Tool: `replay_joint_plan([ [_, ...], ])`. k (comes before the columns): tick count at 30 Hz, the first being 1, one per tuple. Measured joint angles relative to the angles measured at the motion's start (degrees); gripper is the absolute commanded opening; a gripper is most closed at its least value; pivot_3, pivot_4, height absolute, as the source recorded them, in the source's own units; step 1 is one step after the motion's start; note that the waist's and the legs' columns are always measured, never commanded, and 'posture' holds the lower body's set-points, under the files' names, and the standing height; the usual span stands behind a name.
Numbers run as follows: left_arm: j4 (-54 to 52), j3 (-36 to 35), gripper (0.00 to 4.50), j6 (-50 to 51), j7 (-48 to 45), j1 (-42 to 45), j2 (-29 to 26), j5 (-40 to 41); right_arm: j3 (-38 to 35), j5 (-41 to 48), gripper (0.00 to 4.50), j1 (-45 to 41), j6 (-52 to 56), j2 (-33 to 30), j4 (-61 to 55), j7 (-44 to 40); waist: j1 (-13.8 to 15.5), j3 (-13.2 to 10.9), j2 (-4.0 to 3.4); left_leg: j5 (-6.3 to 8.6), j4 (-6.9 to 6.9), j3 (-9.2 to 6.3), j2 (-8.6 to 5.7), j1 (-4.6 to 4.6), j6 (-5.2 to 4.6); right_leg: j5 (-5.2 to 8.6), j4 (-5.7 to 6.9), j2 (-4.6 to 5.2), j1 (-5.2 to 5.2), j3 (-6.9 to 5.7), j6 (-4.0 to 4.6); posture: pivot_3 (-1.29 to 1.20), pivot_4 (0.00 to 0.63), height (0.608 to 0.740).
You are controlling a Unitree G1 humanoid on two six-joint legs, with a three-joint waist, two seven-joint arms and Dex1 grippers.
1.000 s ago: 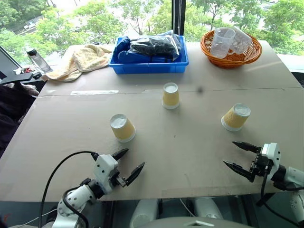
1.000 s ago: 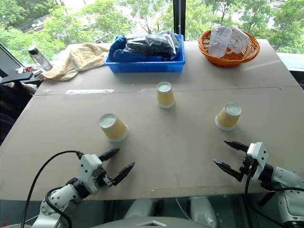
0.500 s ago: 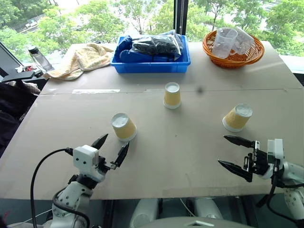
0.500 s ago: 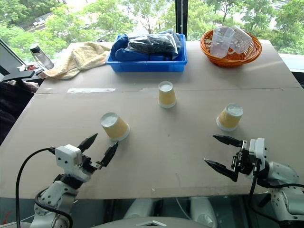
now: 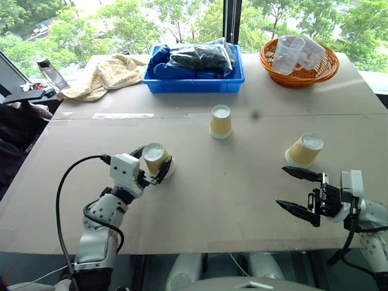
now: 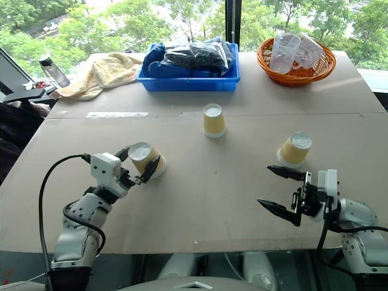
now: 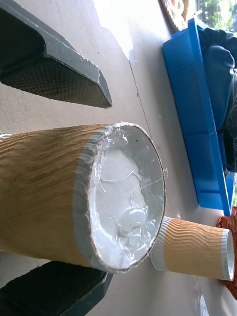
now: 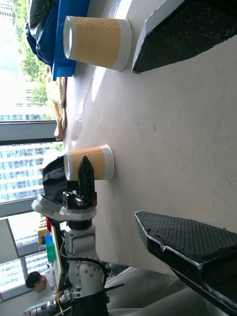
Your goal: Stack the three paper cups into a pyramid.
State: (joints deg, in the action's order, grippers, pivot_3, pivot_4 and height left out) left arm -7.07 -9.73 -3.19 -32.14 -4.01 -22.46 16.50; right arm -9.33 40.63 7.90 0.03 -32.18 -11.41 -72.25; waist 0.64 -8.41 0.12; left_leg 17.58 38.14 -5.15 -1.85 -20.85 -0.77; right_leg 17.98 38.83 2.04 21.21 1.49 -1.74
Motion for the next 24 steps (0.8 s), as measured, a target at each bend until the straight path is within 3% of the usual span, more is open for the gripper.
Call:
replay_joint_plan([
  [2, 0.23, 0.70, 3.32, 0.05, -0.83, 0.01, 0.13, 0.34, -0.55, 0.41, 4.50, -0.23, -0.27, 0.01, 0.00, -0.25, 0.02, -0.01, 0.01, 0.00, 0.00, -0.01, 0.00, 0.00, 0.01, 0.00, 0.01, 0.00, 0.00, -0.01, 0.00, 0.00, 0.150, 0.740],
  [4, 0.21, 1.00, 2.37, 0.18, -1.49, 0.01, 0.24, 0.64, -0.67, 0.50, 4.50, -0.31, -0.39, 0.01, 0.00, -0.77, 0.02, -0.01, 0.01, 0.00, 0.00, -0.03, 0.01, 0.01, 0.00, 0.00, 0.02, 0.00, 0.00, -0.02, 0.00, 0.00, 0.150, 0.740],
  [6, -0.19, 1.46, 2.12, 0.53, -2.21, 0.01, 0.05, 0.67, -0.67, 0.49, 4.50, -0.31, -0.48, 0.01, 0.02, -1.24, 0.02, -0.01, 0.01, 0.00, 0.00, -0.03, 0.01, 0.01, 0.00, 0.00, 0.02, 0.00, 0.00, -0.02, 0.00, 0.00, 0.150, 0.740],
  [11, -1.55, 5.28, 2.12, 0.23, -7.98, 0.52, -3.54, 0.12, -0.67, 0.29, 4.50, -0.40, -0.82, 0.20, 0.35, -1.42, 0.02, -0.01, 0.01, 0.00, 0.00, -0.02, 0.00, 0.01, 0.00, 0.00, 0.02, 0.00, 0.00, -0.01, 0.00, 0.00, 0.150, 0.740],
  [22, -6.23, 14.00, 2.12, 8.02, -24.24, 4.55, -8.35, 7.23, -0.57, -0.58, 4.50, -0.49, -1.90, 1.10, 1.27, -1.45, -0.03, -0.04, 0.00, 0.00, 0.01, -0.02, 0.01, 0.00, -0.01, 0.00, 0.02, 0.00, 0.00, -0.01, 0.00, 0.00, 0.150, 0.740],
  [23, -6.15, 14.31, 3.20, 8.03, -24.67, 4.97, -8.35, 7.29, -0.57, -0.81, 4.50, -0.46, -1.98, 1.16, 1.27, -1.42, -0.04, -0.04, 0.00, 0.00, 0.01, -0.01, 0.01, 0.00, -0.01, 0.00, 0.02, 0.00, 0.00, 0.00, 0.00, 0.00, 0.150, 0.740],
  [24, -6.07, 14.35, 3.51, 7.95, -25.01, 5.15, -8.36, 7.26, -0.57, -0.94, 4.50, -0.42, -2.00, 1.18, 1.26, -1.40, -0.07, -0.04, 0.01, 0.00, 0.01, -0.01, 0.01, 0.00, -0.01, 0.00, 0.02, 0.00, 0.00, 0.00, 0.00, 0.00, 0.150, 0.740],
])
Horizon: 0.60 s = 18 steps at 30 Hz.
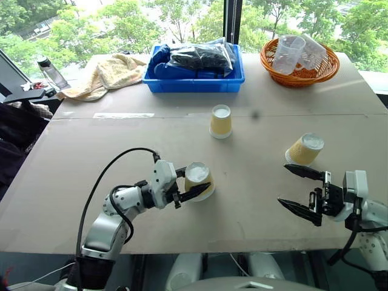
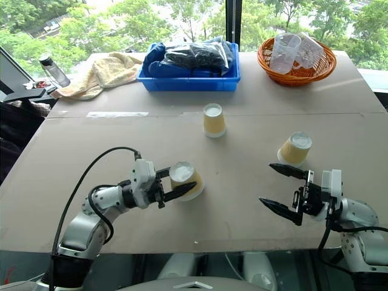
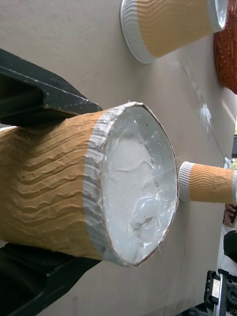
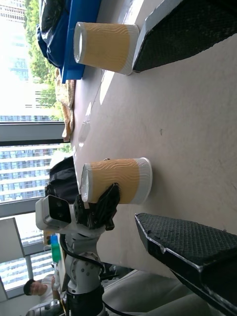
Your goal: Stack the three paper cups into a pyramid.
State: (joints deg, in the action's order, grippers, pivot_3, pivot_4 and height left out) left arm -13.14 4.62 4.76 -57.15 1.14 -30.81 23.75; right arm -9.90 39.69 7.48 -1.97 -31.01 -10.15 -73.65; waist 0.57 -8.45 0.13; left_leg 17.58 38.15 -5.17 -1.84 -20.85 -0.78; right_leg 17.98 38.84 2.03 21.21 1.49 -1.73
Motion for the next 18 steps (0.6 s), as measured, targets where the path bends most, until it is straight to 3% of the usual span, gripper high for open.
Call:
replay_joint_plan([
  [3, 0.34, -0.01, 4.46, -0.92, -0.35, 0.09, -0.05, -0.66, 0.00, -0.22, 4.50, 0.51, -0.08, 0.02, 0.00, 0.10, 0.01, 0.00, 0.00, 0.00, -0.01, -0.02, 0.00, 0.00, 0.00, 0.00, 0.00, 0.00, 0.01, -0.02, 0.00, 0.00, 0.150, 0.740],
  [7, -0.06, -1.18, 4.46, -1.17, 0.43, -0.59, 0.08, -0.42, 0.00, -0.48, 4.50, 0.58, -0.20, 0.18, -0.03, 0.40, -0.05, 0.00, 0.00, 0.00, 0.00, -0.01, 0.00, 0.01, 0.00, 0.00, 0.01, 0.00, 0.00, 0.00, 0.00, 0.00, 0.150, 0.740],
  [12, -9.38, -7.26, 4.46, 3.78, 1.23, -5.85, -3.33, 6.75, 0.13, -1.72, 4.50, -0.17, -0.56, 0.73, -0.13, 2.87, -0.28, -0.14, 0.06, 0.00, -0.02, -0.02, 0.03, -0.01, 0.00, 0.00, 0.01, 0.01, 0.02, 0.01, 0.00, 0.00, 0.150, 0.740],
  [18, -15.63, -20.26, 4.46, 11.17, 4.17, -6.96, -8.04, 18.61, 6.26, -9.39, 4.50, -10.52, 6.23, 6.73, 0.07, 18.16, -1.20, -0.24, -0.04, -0.03, 0.00, -0.04, 0.02, 0.02, 0.05, 0.00, 0.13, -0.01, 0.06, -0.01, 0.01, 0.00, 0.150, 0.740],
])
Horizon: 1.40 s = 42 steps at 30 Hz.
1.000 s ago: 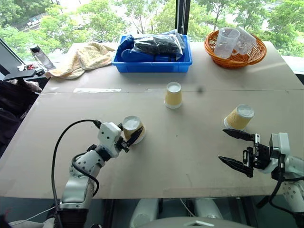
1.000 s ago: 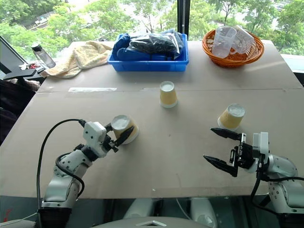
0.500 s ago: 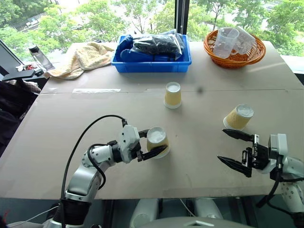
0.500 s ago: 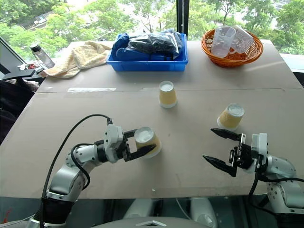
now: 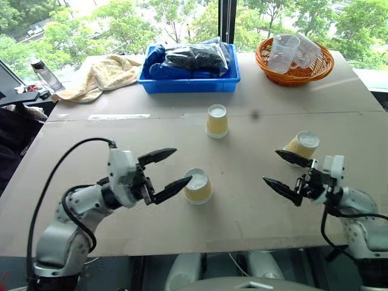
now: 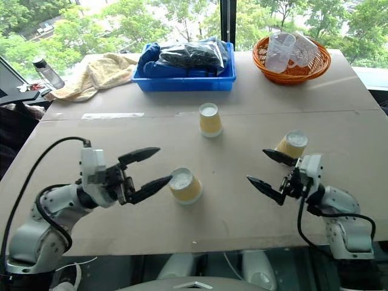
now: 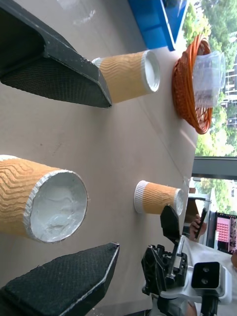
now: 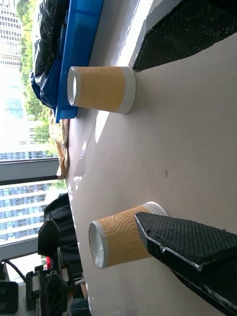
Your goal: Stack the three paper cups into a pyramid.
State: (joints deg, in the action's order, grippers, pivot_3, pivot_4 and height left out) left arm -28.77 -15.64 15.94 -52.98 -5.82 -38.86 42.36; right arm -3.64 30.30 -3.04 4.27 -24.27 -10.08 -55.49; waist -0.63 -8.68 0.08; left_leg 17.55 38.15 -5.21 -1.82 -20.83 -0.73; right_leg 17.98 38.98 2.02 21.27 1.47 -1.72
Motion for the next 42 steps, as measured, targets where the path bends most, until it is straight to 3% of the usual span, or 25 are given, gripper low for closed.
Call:
replay_joint_plan([
  [4, -0.84, -3.73, 4.46, 5.41, 1.81, 0.13, -2.37, 5.44, 4.91, -5.62, 4.50, -10.61, 3.74, 5.00, 4.60, 8.10, -0.33, -0.03, 0.01, -0.02, -0.01, 0.05, -0.04, -0.10, 0.03, 0.00, -0.02, -0.01, 0.14, 0.05, -0.01, 0.00, 0.150, 0.740],
  [9, 2.94, -12.12, 4.46, 10.10, 2.65, -1.09, -6.31, 8.43, 9.70, -17.60, 4.50, -30.26, 3.46, 11.70, 21.82, 19.09, -1.43, -0.13, 0.04, -0.06, -0.06, 0.03, -0.03, -0.34, 0.11, 0.00, 0.07, -0.08, 0.47, 0.02, 0.00, 0.00, 0.150, 0.740],
  [13, 5.21, -17.86, 4.46, 12.31, -0.89, -2.86, -10.44, 9.08, 10.45, -20.56, 4.50, -38.19, 0.50, 17.05, 32.44, 21.68, -1.76, -0.16, 0.06, -0.06, -0.11, 0.04, -0.05, -0.48, 0.11, 0.00, -0.08, -0.05, 0.58, 0.01, 0.00, 0.00, 0.150, 0.740],
  [18, 6.81, -20.85, 4.46, 13.74, -3.81, -3.31, -11.93, 9.64, 10.40, -20.57, 4.50, -42.10, 0.17, 21.55, 40.27, 20.94, -2.02, -0.16, 0.06, -0.07, 0.03, 0.02, -0.06, -1.05, 0.13, -0.01, 0.09, -0.03, 1.17, -0.03, 0.00, 0.00, 0.150, 0.740],
  [30, 9.25, -22.22, 4.46, 13.85, -5.66, -3.28, -11.92, 8.55, 8.07, -22.20, 4.50, -47.07, -3.85, 25.09, 52.69, 24.73, -3.58, -0.17, 0.05, -0.08, 0.05, 0.13, -0.06, -1.04, 0.15, -0.01, 0.45, -0.04, 1.36, 0.07, 0.00, 0.00, 0.150, 0.740],
  [33, 9.58, -22.21, 4.50, 13.52, -5.96, -3.18, -11.81, 8.28, 7.61, -22.20, 3.73, -47.41, -4.45, 25.31, 53.70, 24.78, -3.88, -0.17, 0.04, -0.10, 0.05, 0.16, -0.06, -1.03, 0.18, -0.01, 0.57, -0.03, 1.42, 0.09, 0.00, 0.00, 0.150, 0.740],
  [34, 9.75, -22.21, 4.50, 13.45, -6.03, -2.80, -11.46, 8.29, 7.05, -22.12, 3.16, -47.43, -4.45, 25.51, 53.92, 24.84, -4.00, -0.17, 0.04, -0.10, 0.10, 0.18, -0.06, -1.04, 0.19, -0.01, 0.70, -0.02, 1.46, 0.11, 0.00, 0.00, 0.150, 0.740],
  [37, 10.02, -22.20, 4.50, 13.43, -6.07, -2.18, -11.14, 8.33, 6.90, -22.12, 2.05, -47.45, -4.43, 25.62, 53.91, 24.74, -4.19, -0.17, 0.05, -0.13, 0.16, 0.19, -0.06, -1.03, 0.22, -0.01, 0.80, -0.02, 1.47, 0.12, 0.00, 0.00, 0.150, 0.740],
  [42, 10.77, -22.05, 4.50, 13.43, -7.27, -1.47, -11.14, 8.28, 6.88, -21.88, 1.98, -47.05, -4.22, 25.71, 52.25, 23.59, -4.38, -0.17, 0.04, -0.18, 0.17, 0.19, -0.07, -1.01, 0.31, -0.01, 0.90, -0.03, 1.52, 0.13, 0.01, 0.00, 0.150, 0.740],
])
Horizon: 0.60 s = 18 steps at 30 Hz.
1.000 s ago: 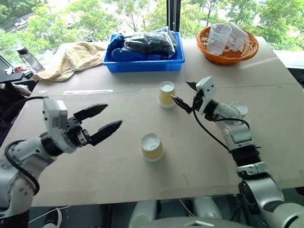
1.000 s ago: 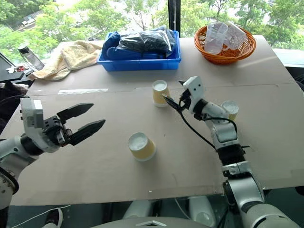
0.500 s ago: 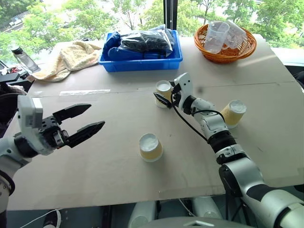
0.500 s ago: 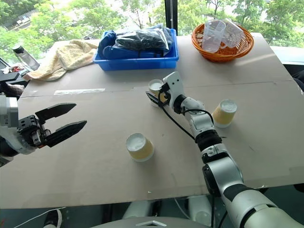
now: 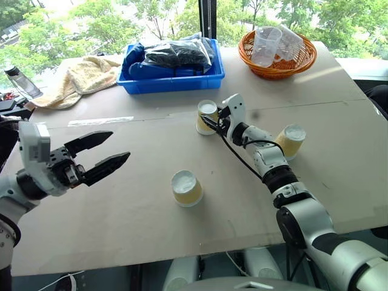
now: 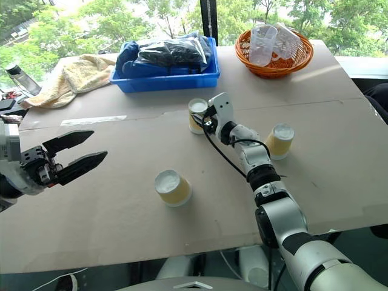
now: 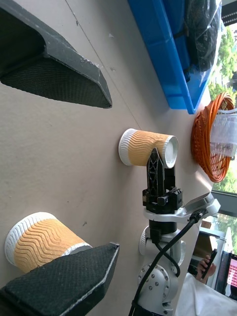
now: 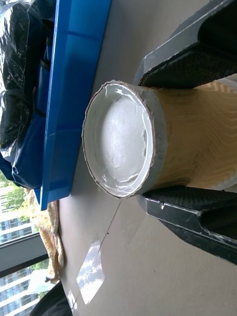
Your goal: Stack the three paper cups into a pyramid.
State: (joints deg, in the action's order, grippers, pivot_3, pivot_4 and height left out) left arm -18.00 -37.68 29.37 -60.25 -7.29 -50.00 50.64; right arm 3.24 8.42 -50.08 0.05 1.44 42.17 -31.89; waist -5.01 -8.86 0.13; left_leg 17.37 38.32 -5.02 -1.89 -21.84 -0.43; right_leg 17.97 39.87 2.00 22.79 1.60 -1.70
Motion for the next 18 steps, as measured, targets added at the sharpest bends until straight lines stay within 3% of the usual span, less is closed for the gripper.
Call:
replay_joint_plan([
  [2, -0.03, 0.71, 4.50, 0.02, -0.43, 0.66, -0.03, 0.00, 0.06, 0.63, 1.98, 1.30, 0.79, -0.64, -3.75, -1.38, -0.01, 0.00, 0.00, 0.00, -0.01, -0.01, 0.00, -0.01, 0.00, 0.00, 0.00, 0.00, 0.01, -0.01, 0.00, 0.00, 0.150, 0.740],
  [5, -1.58, 5.66, 4.50, 0.26, -1.96, 1.74, -0.46, -0.92, 1.29, 3.44, 1.98, 9.41, 3.89, -5.20, -18.39, -7.75, 1.07, 0.01, 0.03, 0.01, 0.00, -0.07, -0.02, -0.13, -0.01, 0.00, -0.07, 0.06, 0.01, -0.09, -0.01, 0.00, 0.150, 0.740],
  [13, -4.39, 14.03, 4.50, 4.98, -8.43, 8.51, -6.44, 1.19, 2.56, 18.15, 1.98, 32.37, 19.88, -28.52, -54.83, -27.62, 1.73, -0.04, -0.01, 0.01, -0.02, 0.00, 0.04, 0.01, -0.04, 0.00, 0.02, 0.02, -0.02, -0.05, 0.02, 0.00, 0.150, 0.740],
  [18, -1.87, 18.04, 4.50, 4.22, -12.47, 13.02, -7.15, -0.19, 5.71, 19.37, 1.98, 39.89, 21.14, -31.61, -61.48, -30.16, 1.68, -0.05, 0.01, 0.01, 0.01, 0.03, 0.06, 0.06, -0.03, -0.01, 0.02, -0.02, -0.09, -0.03, 0.02, 0.00, 0.150, 0.740],
])
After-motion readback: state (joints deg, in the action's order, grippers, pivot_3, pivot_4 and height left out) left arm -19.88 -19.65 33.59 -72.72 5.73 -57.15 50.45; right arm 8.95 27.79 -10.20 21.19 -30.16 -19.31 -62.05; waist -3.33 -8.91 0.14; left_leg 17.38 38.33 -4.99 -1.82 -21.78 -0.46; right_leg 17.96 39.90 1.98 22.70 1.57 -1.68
